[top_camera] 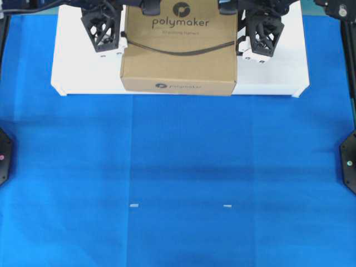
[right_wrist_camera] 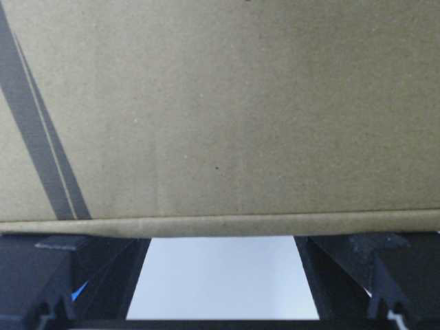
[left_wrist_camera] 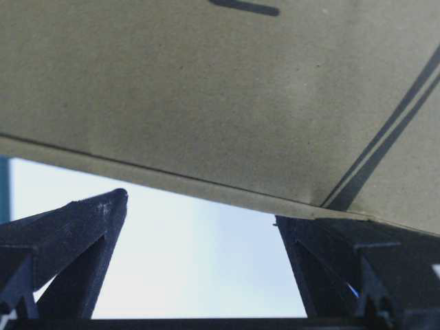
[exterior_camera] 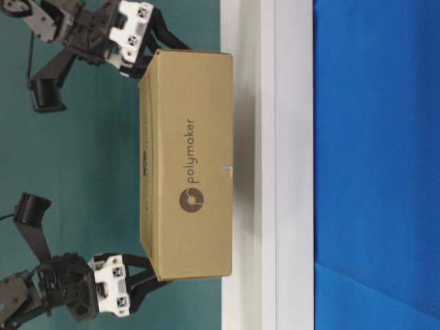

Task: Place the cardboard box on the stand after clamping it between your arms.
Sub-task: 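Lower the box onto the white stand with both grippers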

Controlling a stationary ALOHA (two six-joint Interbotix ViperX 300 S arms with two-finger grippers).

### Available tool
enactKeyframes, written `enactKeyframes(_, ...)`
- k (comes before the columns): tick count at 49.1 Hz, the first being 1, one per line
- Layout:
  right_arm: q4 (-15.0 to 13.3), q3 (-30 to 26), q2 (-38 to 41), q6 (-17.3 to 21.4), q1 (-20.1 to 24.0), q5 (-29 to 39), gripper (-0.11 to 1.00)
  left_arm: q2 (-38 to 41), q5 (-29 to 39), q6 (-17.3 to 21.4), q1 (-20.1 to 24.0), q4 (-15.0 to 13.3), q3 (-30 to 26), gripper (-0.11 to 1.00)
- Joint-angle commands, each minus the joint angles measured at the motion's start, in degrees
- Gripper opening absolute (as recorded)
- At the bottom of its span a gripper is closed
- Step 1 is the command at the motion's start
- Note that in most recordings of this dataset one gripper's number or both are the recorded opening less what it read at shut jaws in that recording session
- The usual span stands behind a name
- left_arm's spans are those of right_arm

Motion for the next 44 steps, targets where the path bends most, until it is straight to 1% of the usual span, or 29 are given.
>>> enactKeyframes(1, 9.32, -10.46, 0.18, -1.93, 4.22, -2.11, 0.99, 1.32, -7.65, -2.72, -2.72, -1.67, -9.84, 0.86)
enactKeyframes(4, 10.28, -10.9, 0.88, -2.46, 3.43, -1.67, 0.99, 2.02, -7.65, -2.72, -2.46, -1.67, -10.46, 0.86)
enactKeyframes(8, 10.81, -11.69, 1.67, -3.52, 2.2, -0.97, 0.99, 2.81, -7.65, -2.72, -2.11, -1.67, -11.07, 0.86)
enactKeyframes(13, 11.43, -13.1, 2.72, -6.33, 1.23, 0.35, 0.99, 3.6, -7.65, -2.72, -1.76, -1.67, -11.43, 0.86)
enactKeyframes(22, 14.15, -15.73, 4.57, -8.44, -0.44, 3.16, 0.99, 4.22, -7.47, -2.72, -1.41, -1.67, -11.6, 0.86)
enactKeyframes(33, 14.5, -14.59, 5.1, -9.4, -0.44, 3.08, 0.99, 4.66, -7.29, -2.64, -0.26, -1.67, -11.51, 0.86)
enactKeyframes(44, 14.33, -13.71, 8.17, -9.76, -0.97, 2.9, 0.99, 6.59, -7.38, -1.58, 0.7, -1.67, -11.6, 0.86)
